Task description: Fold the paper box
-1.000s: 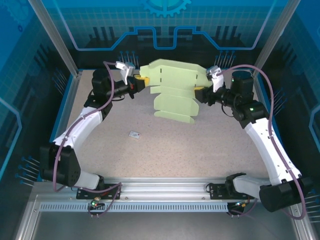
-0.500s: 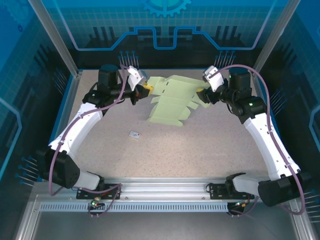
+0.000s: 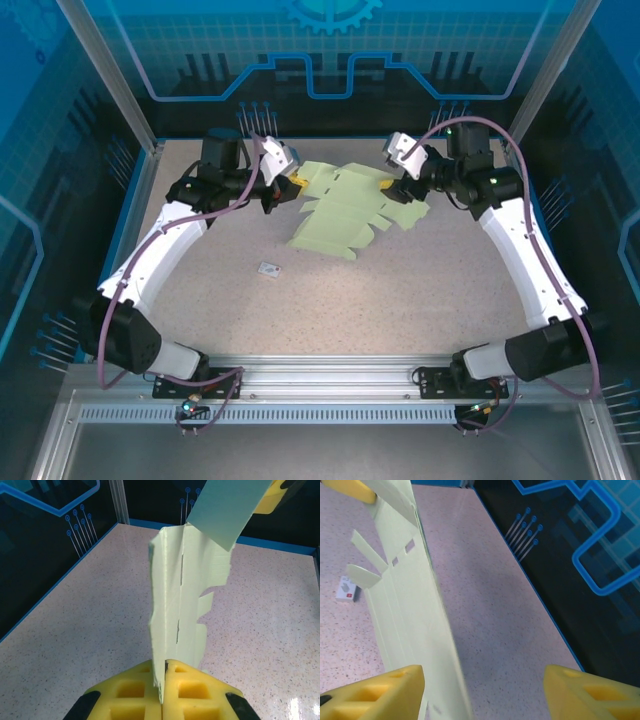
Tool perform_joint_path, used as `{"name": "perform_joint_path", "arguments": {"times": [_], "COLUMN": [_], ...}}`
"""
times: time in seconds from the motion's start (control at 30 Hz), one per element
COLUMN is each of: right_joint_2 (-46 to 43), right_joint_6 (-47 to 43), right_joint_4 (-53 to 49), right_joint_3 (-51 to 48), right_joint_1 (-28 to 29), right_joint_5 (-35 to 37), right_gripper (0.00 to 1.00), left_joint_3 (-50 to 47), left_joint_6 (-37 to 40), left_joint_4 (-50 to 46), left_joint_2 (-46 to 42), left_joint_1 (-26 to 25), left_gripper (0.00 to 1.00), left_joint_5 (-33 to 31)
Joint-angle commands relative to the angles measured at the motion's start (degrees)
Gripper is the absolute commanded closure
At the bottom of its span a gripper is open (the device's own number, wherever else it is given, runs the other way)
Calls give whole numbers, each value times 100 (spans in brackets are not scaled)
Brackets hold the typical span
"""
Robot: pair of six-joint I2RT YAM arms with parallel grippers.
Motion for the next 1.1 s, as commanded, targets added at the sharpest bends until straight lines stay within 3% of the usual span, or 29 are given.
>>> {"name": "perform_joint_path", "arguments": {"times": [0.0,0.13,0.4,0.53,0.63,0.7,0.9,1.07], "right_joint_2": [273,475,360,401,365,305,-36,-342], "right_joint_6": [-357,-364,-305,-250,-139,-46,172,292], "right_joint_4": [-568,-834,-638,-634,-546,-511,-514,-460], "right_joint_3": [427,706,477,436,348,304,81,-178], "right_joint_1": [-31,-37,-109,-103,-136,-151,-173,-280], "right_joint_5": [-610,-824,-897,-837,-768,-837,-1212,-1434], "right_gripper": [37,48,81,85,95,100,100,100], "left_joint_3": [223,230,243,236,217,154,-173,-250], "left_joint_6": [191,189,181,121,26,-45,-131,-103], "left_joint_4": [-112,-101,-80,-21,62,156,479,585], "left_joint_2": [12,12,1,3,-2,-21,-100,-76], "left_joint_1": [-45,-54,-68,-71,-70,-71,-62,-10], "left_gripper": [100,100,100,100,100,93,67,50], "left_joint_5": [85,77,43,58,86,93,68,107]}}
